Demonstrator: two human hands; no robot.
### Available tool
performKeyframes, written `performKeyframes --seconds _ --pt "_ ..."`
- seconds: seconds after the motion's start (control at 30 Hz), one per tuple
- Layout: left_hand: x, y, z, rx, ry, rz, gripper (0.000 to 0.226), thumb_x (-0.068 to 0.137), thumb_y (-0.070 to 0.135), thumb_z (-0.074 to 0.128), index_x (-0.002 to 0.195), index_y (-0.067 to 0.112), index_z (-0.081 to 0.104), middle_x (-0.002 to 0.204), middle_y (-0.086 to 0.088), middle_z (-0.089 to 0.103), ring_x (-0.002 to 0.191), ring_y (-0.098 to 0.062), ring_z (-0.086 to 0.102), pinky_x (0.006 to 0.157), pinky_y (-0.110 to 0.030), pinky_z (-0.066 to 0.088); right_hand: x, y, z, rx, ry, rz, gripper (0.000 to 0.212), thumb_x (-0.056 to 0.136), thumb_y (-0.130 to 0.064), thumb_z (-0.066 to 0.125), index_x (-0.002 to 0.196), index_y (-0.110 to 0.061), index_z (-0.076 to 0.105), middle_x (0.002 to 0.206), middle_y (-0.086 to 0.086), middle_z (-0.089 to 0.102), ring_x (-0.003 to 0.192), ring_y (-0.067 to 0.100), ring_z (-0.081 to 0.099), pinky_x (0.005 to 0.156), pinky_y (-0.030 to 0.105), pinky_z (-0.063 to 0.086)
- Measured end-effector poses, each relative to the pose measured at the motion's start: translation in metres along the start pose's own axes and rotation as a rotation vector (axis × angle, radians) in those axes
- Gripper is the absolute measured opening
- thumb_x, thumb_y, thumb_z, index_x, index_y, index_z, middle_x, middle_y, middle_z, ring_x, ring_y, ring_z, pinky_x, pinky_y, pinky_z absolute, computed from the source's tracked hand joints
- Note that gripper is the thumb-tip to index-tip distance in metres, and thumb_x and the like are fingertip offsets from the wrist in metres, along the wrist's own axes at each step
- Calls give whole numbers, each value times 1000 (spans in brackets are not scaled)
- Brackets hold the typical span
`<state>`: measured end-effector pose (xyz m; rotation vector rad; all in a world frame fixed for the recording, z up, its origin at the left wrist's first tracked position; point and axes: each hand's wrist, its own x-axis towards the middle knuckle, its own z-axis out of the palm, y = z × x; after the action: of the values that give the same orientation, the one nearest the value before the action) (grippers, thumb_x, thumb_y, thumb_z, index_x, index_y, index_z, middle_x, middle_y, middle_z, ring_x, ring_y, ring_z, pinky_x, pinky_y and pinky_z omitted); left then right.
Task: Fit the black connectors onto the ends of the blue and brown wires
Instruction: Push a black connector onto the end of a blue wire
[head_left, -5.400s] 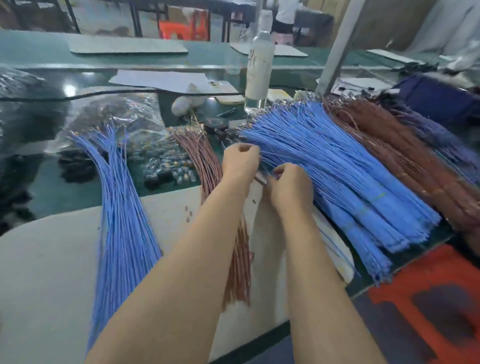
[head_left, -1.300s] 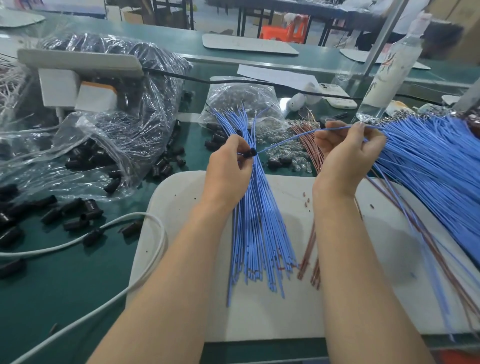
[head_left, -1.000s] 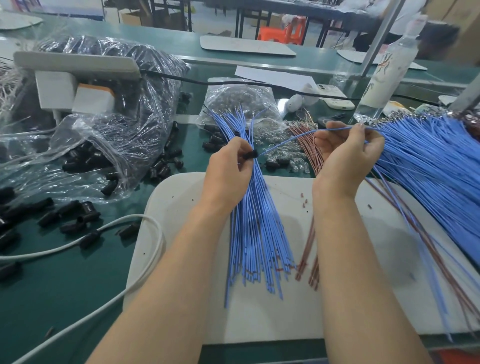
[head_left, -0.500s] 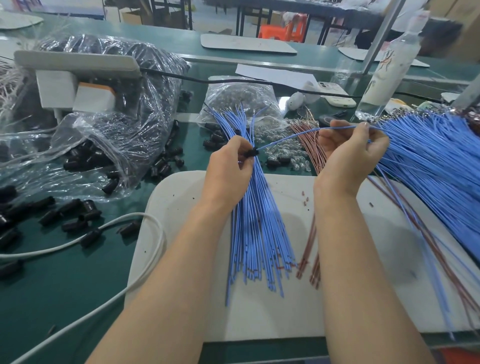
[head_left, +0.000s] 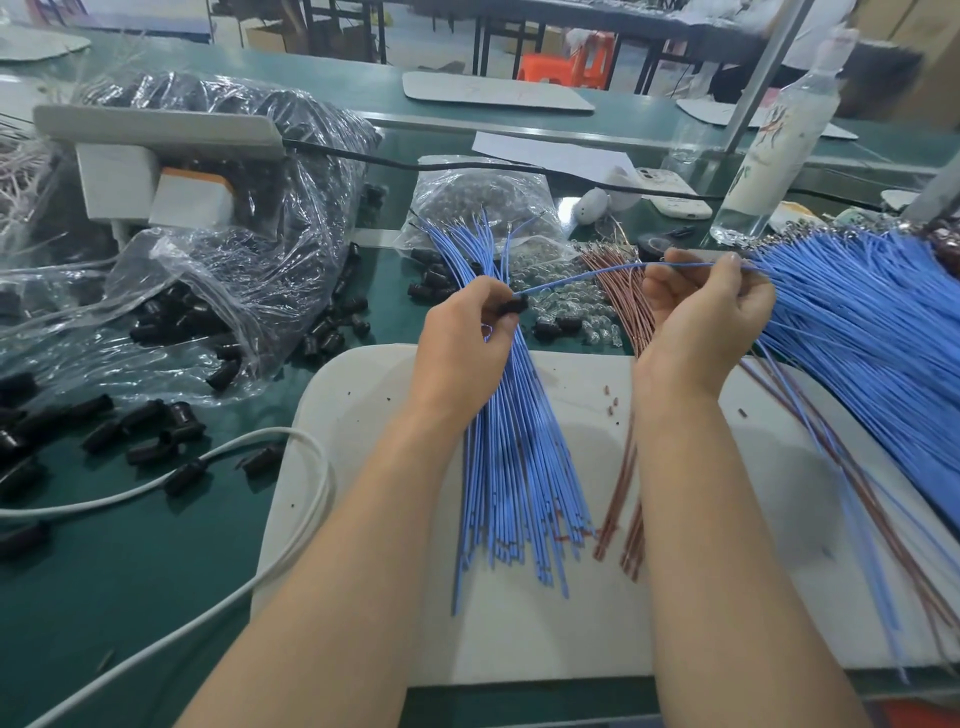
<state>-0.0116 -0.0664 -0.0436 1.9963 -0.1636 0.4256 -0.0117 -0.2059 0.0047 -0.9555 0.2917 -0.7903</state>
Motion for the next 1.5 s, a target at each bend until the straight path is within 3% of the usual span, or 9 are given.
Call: performKeyframes --seconds 0.53,0.8,0.97,1.13,1.27,1.37,1.5 --pt "0 -1 -3 75 21 -77 15 90 3 54 100 10 62 93 -3 67 88 -20 62 87 -36 51 0 4 0 -65 -1 -14 17 102 -11 33 87 -15 40 73 8 63 48 11 59 52 22 50" --pt "0 -1 0 60 14 -51 15 89 4 56 98 13 63 89 2 66 86 -16 63 84 -28 50 -1 7 3 -45 -53 4 18 101 -9 32 86 -14 40 69 8 61 44 12 57 50 23 47" --pt "0 0 3 34 10 8 11 90 8 58 97 14 64 85 7 64 83 -12 62 81 -24 49 -8 16 6 -151 -239 108 16 101 -15 42 88 -10 50 73 7 65 52 10 61 53 21 51" --pt "0 5 1 -2 71 83 11 91 10 58 100 10 65 87 5 66 81 -11 61 79 -21 49 -17 26 11 -502 -428 -12 21 94 -12 56 74 -17 58 64 -3 61 57 5 57 64 27 51" --pt "0 6 -1 36 42 128 14 92 12 58 103 11 67 90 6 66 83 -10 60 80 -21 48 -15 22 9 -355 -431 78 20 92 -12 61 72 -13 62 60 -6 62 55 2 58 58 17 50" --pt "0 7 -1 56 42 173 14 92 12 58 103 11 67 92 2 68 88 -15 60 83 -28 47 -15 24 7 -499 -488 -6 19 91 -14 62 72 -15 63 64 -3 64 57 3 58 64 23 52" --pt "0 7 -1 131 79 201 15 91 14 59 103 11 68 97 2 69 93 -20 58 84 -24 38 -19 26 9 -634 -621 -25 16 87 -13 66 73 -20 67 70 -2 66 63 5 58 74 30 51"
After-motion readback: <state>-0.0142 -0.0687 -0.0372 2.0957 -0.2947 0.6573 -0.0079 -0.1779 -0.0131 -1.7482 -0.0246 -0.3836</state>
